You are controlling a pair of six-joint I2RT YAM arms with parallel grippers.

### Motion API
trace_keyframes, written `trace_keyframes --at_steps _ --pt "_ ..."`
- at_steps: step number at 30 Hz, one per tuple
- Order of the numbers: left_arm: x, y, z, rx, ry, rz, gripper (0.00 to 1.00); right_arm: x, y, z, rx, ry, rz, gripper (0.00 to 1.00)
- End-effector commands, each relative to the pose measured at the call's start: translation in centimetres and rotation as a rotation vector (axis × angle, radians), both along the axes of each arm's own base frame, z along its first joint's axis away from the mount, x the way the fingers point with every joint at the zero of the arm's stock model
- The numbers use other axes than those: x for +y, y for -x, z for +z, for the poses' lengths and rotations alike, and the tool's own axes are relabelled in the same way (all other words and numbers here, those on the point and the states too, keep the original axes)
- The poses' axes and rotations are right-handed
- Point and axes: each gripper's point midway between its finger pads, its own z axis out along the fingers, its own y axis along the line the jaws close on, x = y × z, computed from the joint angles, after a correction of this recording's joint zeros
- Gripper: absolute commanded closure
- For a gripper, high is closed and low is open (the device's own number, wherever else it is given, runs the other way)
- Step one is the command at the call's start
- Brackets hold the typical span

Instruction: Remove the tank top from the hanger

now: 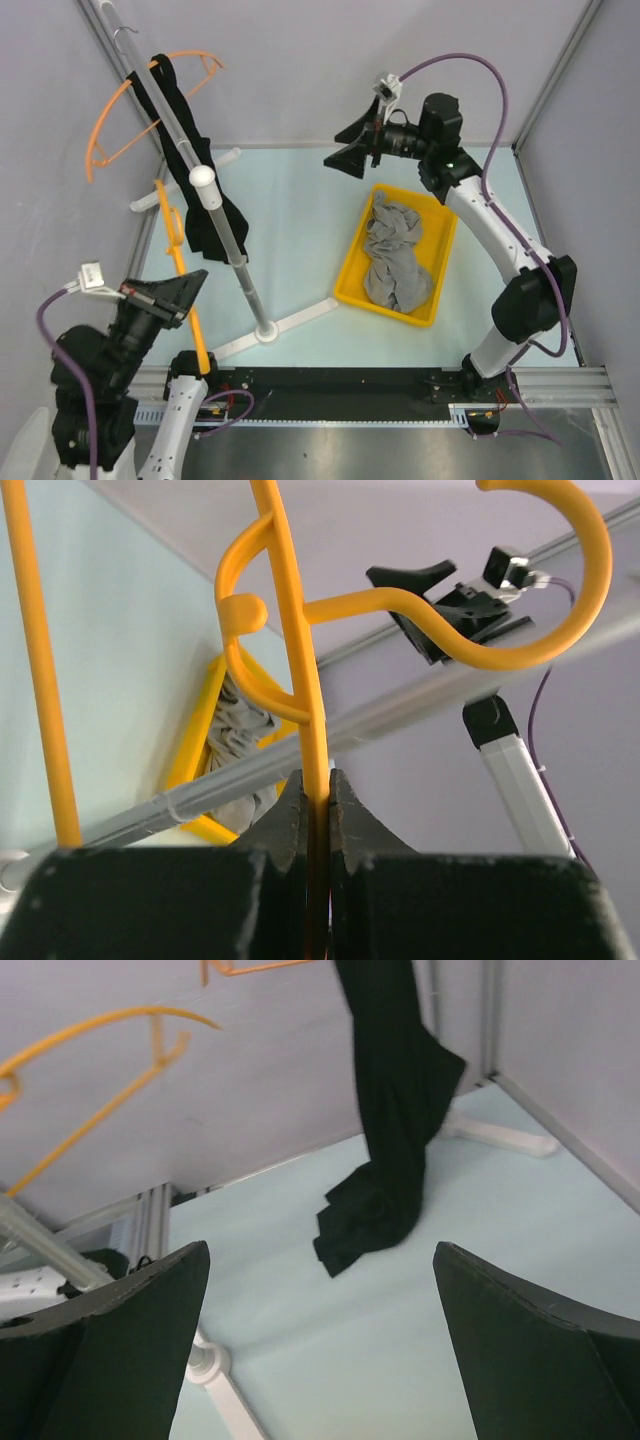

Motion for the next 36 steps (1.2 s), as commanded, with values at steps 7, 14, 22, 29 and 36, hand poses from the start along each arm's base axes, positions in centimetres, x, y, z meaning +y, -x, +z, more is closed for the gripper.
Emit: trace_keyframes --at_steps 7,14,22,29,36 --pt "0.6 -6.4 -3.9 0.141 0.175 0.088 1.0 5.6 0.8 -3.5 -0.059 0.0 0.186 0.0" --pt "1.3 -15.5 -5.9 0.162 -0.037 0.118 1.0 5.1 -0.8 -6.5 -0.019 0.085 0.112 0.0" --pt "-4.8 -21.7 -7.5 0.221 0.013 -0.416 1.0 3.7 -2.5 -9.3 0.007 0.138 0.103 0.0" --pt "-7.6 -18.5 -4.8 0.1 0.084 -0.786 1.0 4.4 -2.7 -11.2 -0.039 0.124 0.226 0.0" --pt "-8.4 -16.2 -5.7 0.099 0.075 -0.881 1.0 6.5 -3.2 -11.6 -0.147 0.136 0.257 0.0"
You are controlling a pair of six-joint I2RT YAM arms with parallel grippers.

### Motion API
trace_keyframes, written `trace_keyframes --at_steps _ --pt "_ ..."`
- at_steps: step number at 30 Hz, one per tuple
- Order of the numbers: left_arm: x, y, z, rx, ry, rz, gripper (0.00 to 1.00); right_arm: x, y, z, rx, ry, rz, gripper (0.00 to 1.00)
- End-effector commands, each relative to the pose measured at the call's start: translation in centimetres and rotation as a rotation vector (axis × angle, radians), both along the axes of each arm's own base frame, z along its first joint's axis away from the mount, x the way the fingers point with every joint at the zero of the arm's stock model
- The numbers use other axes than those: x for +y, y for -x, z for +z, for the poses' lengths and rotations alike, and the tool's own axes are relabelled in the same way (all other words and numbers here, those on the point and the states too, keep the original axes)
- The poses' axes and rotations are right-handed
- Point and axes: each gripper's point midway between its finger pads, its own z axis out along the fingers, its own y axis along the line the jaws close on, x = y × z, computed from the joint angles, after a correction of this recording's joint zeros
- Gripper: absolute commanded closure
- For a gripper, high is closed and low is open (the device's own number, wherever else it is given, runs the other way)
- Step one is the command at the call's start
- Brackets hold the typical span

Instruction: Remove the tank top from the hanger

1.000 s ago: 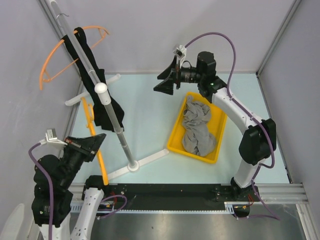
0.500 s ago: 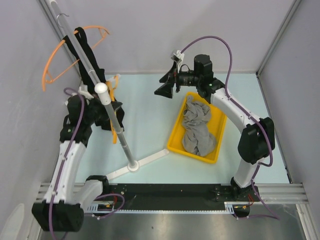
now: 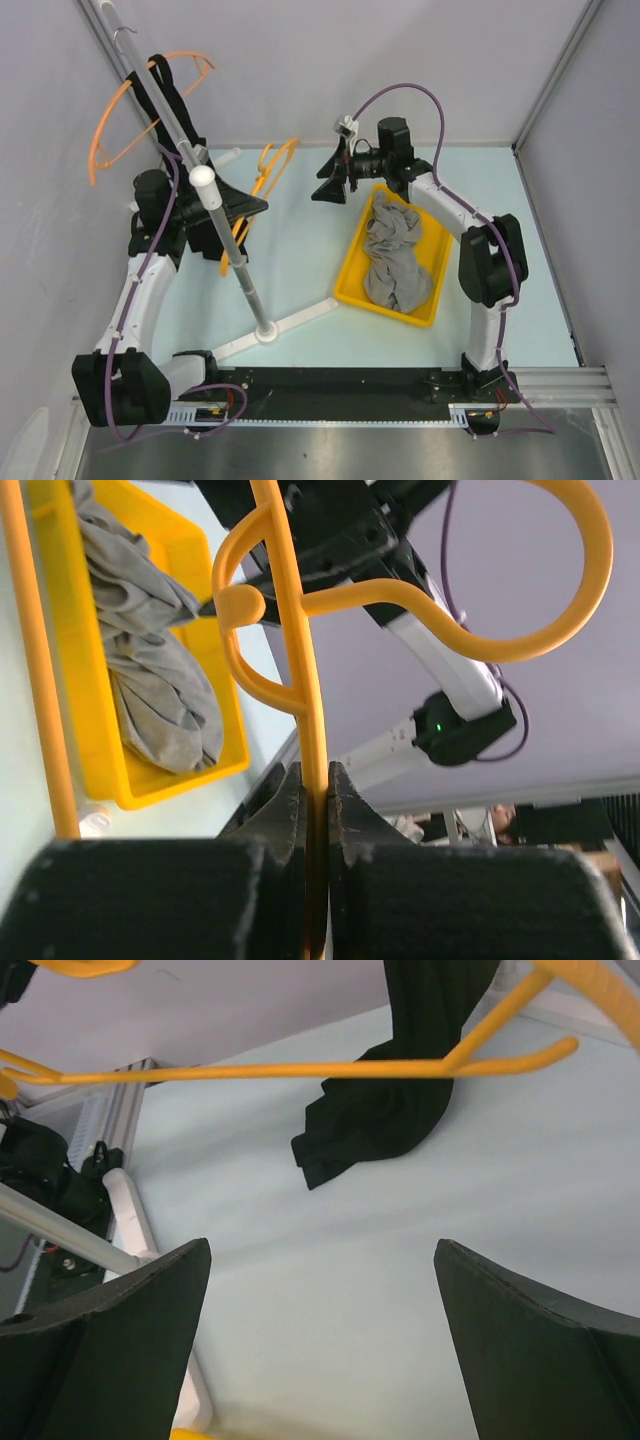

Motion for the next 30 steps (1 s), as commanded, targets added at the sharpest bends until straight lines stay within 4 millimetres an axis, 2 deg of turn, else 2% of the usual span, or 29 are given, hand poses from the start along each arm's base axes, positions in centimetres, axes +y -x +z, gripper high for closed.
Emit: trace_keyframes --at_steps 1,2,3,4,5,6,8,9,10,12,13,16,20,24,25,28,29,30 --pt "-0.9 3.2 1.1 -0.091 0.015 -0.142 1.0 1.8 -0.1 3.5 -0.23 -0.043 0.031 0.0" --pt "-0.9 3.3 0.9 -0.084 0.015 -0.14 1.0 2.3 0.3 4.3 -0.269 -0.041 0.019 0.0" --pt "-0.8 3.4 0.9 -0.091 0.01 -0.136 1.0 2.1 -0.9 3.8 -0.322 -0.003 -0.066 0.0" --pt "-0.9 3.5 0.7 -0.077 0.011 -0.135 1.0 2.4 -1.1 3.8 -0.352 0.015 -0.113 0.0" --pt "-0.9 3.5 0.6 -0.074 0.011 -0.13 1.0 2.8 -0.6 5.0 -0.403 0.016 -0.151 0.0" --pt "-1.0 3.6 0.7 -0.076 0.011 -0.13 1.0 2.5 -1.9 4.3 -0.454 0.053 -0.255 0.0" --pt "-1.3 3.9 0.8 -0.071 0.012 -0.139 1.0 2.6 -1.6 5.4 -0.52 0.039 -0.308 0.0" --pt "-1.5 4.1 0.9 -0.073 0.013 -0.147 1.0 2.2 -2.3 6.4 -0.559 0.02 -0.37 0.0" --pt "-1.5 4.3 1.0 -0.076 0.013 -0.15 1.0 1.9 -2.5 5.9 -0.56 0.022 -0.394 0.0" --pt "-1.6 4.6 1.2 -0.08 0.011 -0.152 1.0 1.3 -2.9 7.6 -0.616 -0.004 -0.462 0.0" --pt "-2.3 5.1 1.1 -0.078 0.01 -0.178 1.0 0.9 -2.9 6.9 -0.624 0.002 -0.481 0.0" --pt "-2.4 5.3 0.4 -0.059 -0.005 -0.178 1.0 0.2 -2.7 8.9 -0.696 -0.031 -0.512 0.0" --pt "-2.8 5.6 0.1 -0.061 -0.012 -0.193 1.0 0.5 -2.7 9.5 -0.764 -0.02 -0.49 0.0" --pt "-3.3 6.1 0.3 -0.078 -0.014 -0.221 1.0 1.8 -1.8 9.1 -0.821 -0.042 -0.381 0.02" --pt "-3.5 6.3 0.4 -0.083 -0.015 -0.229 1.0 2.1 -1.7 8.9 -0.828 -0.046 -0.363 0.04" --pt "-3.6 6.5 0.3 -0.084 -0.016 -0.24 1.0 2.4 -1.4 9.9 -0.821 -0.106 -0.359 0.18" --pt "-3.6 6.5 0.4 -0.09 -0.018 -0.239 1.0 2.7 -1.2 10.1 -0.814 -0.124 -0.345 0.45" --pt "-3.5 6.6 0.4 -0.093 -0.019 -0.241 1.0 2.8 -1.0 10.2 -0.798 -0.133 -0.338 0.59"
